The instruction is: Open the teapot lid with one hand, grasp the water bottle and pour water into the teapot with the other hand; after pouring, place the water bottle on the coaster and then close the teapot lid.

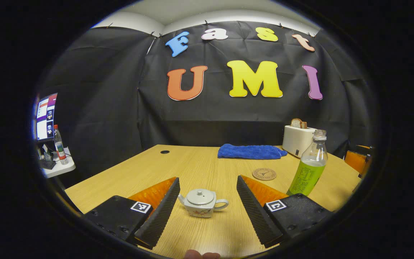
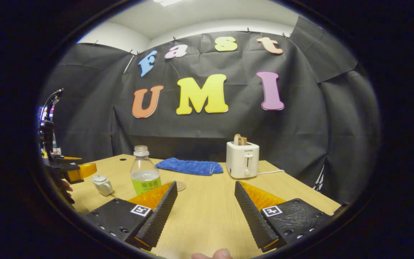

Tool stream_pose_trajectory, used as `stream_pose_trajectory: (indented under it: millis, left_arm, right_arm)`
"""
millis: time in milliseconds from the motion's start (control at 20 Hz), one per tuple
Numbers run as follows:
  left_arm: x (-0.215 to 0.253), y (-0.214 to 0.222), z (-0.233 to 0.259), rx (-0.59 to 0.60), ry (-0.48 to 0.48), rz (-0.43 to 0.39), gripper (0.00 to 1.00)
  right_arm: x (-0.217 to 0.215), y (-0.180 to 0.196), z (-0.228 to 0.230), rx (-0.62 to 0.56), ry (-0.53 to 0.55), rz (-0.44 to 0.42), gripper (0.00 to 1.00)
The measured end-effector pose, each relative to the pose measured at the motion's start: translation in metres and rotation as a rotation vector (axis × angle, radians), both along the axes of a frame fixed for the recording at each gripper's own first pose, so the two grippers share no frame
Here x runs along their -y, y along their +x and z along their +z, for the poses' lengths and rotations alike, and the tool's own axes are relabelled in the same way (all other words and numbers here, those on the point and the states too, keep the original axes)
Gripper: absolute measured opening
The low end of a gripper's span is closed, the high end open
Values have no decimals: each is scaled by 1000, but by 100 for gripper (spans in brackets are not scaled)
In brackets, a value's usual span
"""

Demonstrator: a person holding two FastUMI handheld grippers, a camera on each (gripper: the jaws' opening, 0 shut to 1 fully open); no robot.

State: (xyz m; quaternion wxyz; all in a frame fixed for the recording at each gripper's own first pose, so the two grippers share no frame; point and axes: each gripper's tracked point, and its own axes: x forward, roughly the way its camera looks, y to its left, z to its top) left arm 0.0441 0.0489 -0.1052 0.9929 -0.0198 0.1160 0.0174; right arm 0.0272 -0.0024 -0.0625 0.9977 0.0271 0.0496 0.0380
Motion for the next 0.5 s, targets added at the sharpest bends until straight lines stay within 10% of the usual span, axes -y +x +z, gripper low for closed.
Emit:
stream_pose_trajectory:
  millis: [500]
  left_arm:
    - [-17, 28, -41, -133, 17, 9, 77]
  right_arm:
    - [17, 6, -12, -23, 20, -36, 96]
